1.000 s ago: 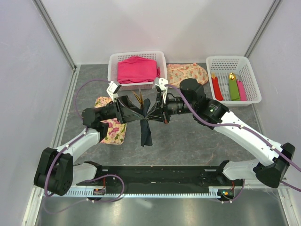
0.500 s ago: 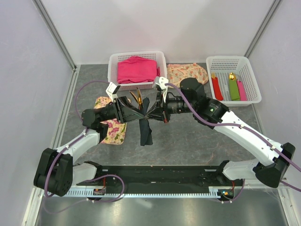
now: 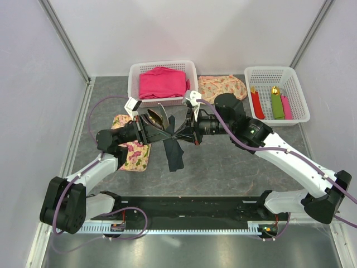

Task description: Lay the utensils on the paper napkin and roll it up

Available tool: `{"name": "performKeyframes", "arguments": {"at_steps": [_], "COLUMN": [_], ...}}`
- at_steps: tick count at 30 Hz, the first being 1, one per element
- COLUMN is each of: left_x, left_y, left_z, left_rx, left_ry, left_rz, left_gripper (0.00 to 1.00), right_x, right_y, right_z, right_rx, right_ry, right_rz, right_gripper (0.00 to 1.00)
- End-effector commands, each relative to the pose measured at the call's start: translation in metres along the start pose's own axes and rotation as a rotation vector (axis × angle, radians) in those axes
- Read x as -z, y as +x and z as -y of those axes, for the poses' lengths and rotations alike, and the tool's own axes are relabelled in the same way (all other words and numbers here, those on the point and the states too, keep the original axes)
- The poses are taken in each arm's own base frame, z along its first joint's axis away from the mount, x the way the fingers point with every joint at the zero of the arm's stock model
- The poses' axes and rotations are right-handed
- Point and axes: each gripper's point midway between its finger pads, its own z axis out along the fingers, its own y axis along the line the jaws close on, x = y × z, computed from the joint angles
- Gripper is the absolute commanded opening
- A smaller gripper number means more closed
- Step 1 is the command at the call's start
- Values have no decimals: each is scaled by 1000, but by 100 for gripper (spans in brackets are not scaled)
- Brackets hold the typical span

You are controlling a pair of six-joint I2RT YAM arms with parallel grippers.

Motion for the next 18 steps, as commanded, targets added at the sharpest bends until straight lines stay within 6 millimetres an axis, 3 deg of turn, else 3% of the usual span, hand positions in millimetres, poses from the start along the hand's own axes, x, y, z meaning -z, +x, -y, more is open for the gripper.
{"name": "performKeyframes", "arguments": {"at_steps": [1,4,8,9,10,12,13,16,18], "left_x": [3,3,3,4,3,4,4,5,5], "left_y": [-2,-3,-7,-9,-10,-15,-17,-24,-28], "left_z": [59,58,57,57,57,46,45,33,21], "left_rx": [-303,-290,-276,-281,-283,-260,-267,-270,-271], "left_ry": [197,194,191,187,186,144,137,85,32], "left_rz": [33,35,59,63,64,75,84,99,106], "left_gripper": [8,2,2,2,2,2,2,2,2], "right_x": [6,6,7,7,8,11,12,21,27], "right_y": [-16,-17,-16,-17,-17,-19,-20,-26,-29], "right_z": [-1,0,5,7,8,13,15,29,35], "right_rx": [59,64,63,61,56,46,41,20,-9], "right_ry": [20,26,57,68,77,115,132,234,287], "right_rz": [63,65,66,70,71,81,85,109,130], "right_gripper": [0,0,0,6,23,45,66,92,97]}}
